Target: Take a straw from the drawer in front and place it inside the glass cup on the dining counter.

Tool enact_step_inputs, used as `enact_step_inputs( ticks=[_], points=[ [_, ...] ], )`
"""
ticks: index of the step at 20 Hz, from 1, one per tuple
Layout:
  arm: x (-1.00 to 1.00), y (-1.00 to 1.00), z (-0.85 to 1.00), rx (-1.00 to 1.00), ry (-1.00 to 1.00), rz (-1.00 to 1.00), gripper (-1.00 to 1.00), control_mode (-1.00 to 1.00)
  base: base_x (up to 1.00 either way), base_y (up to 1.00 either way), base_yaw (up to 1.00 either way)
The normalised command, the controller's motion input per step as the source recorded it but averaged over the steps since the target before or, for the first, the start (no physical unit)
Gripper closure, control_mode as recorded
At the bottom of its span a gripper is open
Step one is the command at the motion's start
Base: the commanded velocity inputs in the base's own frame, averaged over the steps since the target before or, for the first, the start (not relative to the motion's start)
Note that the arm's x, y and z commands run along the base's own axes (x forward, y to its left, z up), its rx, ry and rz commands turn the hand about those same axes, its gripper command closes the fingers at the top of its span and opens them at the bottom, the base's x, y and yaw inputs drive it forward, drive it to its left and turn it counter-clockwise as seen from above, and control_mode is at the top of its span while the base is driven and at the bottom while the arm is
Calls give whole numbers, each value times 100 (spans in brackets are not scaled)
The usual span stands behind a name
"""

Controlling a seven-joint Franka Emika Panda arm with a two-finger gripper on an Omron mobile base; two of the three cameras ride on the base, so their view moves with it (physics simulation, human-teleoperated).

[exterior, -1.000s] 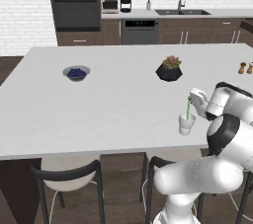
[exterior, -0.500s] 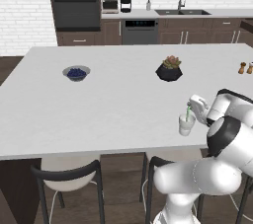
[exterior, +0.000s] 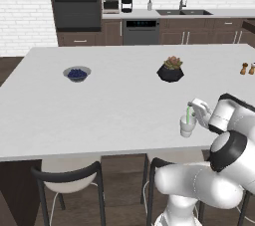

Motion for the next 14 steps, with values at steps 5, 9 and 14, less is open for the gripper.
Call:
enact_step_inputs(
  ticks=[5,9,14],
  points=[
    [0,0,4,-2,0,0,-100,-100,0,0,0],
    [-21,0,34,-9,0,-3,-100,-100,0,0,0],
    [-33,0,76,-8,0,-5,-100,-100,0,0,0]
  ],
)
